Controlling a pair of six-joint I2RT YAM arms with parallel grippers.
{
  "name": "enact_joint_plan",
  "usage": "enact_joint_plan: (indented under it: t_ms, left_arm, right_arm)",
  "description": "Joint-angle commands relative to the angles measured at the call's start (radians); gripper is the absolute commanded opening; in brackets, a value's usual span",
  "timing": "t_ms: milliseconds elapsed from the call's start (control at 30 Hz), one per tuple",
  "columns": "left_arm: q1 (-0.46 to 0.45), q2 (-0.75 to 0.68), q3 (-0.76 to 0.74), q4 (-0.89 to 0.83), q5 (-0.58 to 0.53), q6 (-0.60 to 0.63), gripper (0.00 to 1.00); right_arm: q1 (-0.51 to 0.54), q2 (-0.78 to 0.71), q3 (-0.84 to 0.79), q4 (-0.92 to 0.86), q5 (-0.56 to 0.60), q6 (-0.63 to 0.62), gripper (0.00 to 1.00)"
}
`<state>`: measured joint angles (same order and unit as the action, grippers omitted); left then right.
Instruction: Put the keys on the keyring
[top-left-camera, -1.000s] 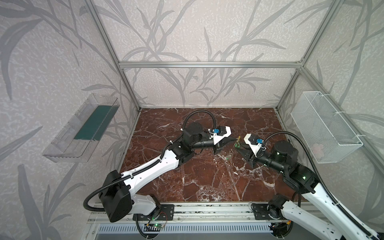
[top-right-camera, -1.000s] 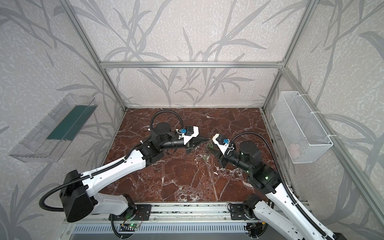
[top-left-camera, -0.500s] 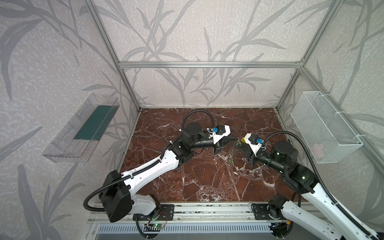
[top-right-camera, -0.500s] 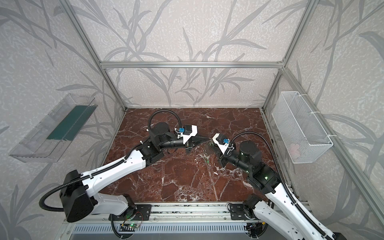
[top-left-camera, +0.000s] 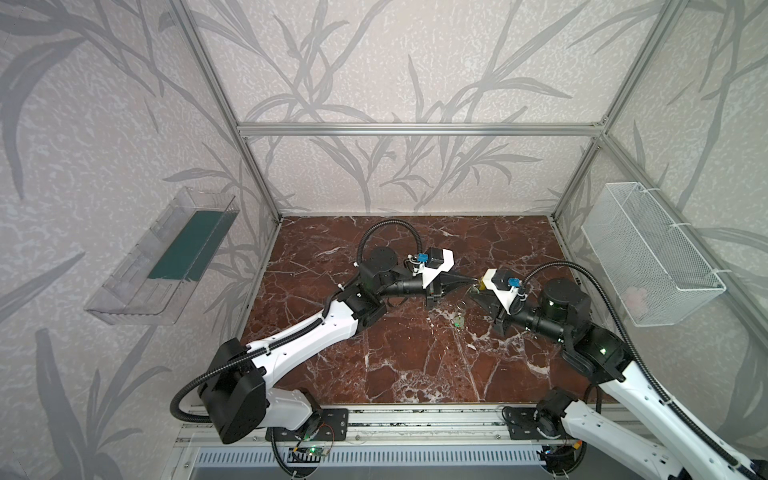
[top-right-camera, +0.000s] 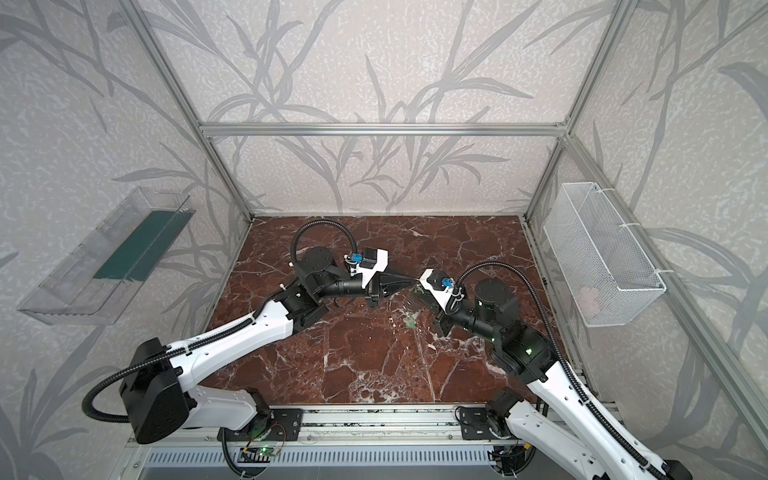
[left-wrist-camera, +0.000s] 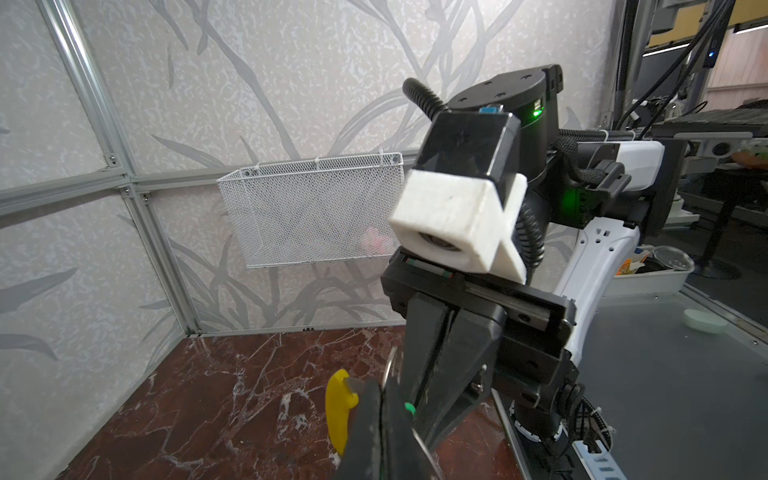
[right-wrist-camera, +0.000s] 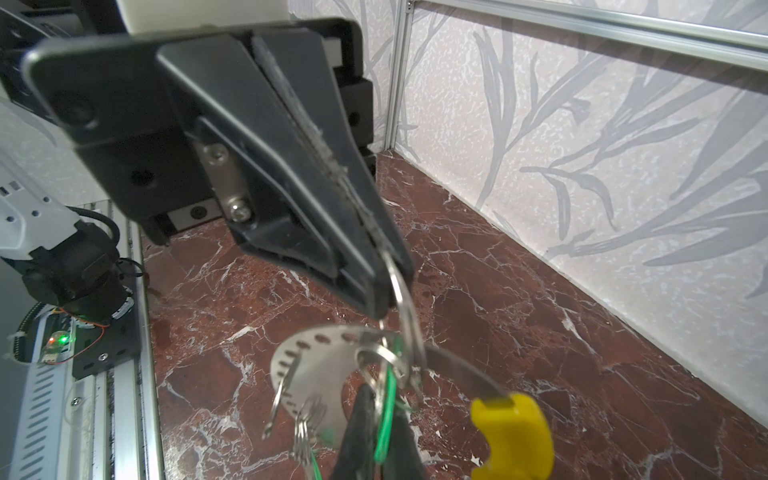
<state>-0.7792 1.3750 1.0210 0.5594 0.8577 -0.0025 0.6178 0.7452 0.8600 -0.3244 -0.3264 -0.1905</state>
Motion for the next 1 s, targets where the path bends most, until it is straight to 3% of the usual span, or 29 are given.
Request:
enact_joint_plan:
  t_ms: [0,367,633,967]
  left_arm:
    - [0.005,0.003,-0.009,0.132,0.066,-0.076,0.00]
    - [0.015,-0.004,-0.029,0.139,0.103,-0.084,0.00]
    - [0.015,-0.058,-0.033,-0.057,0.034,0.090,0.00]
    - [0.018,-0.074,-0.015,-0.149,0.007,0.171,0.00]
  right_arm:
    - [-0.016,0.005,0.053,-0.070,-0.065,-0.018,0.00]
    - [-0.047,0.064,0.132,-0.190,-0.166,-0.019,0.00]
    - [-0.046,0.056,0.175,-0.257,-0.172,-0.009,0.00]
    - [-0.046,0.019,0.187,-0.300,-0.130,-0.012,0.00]
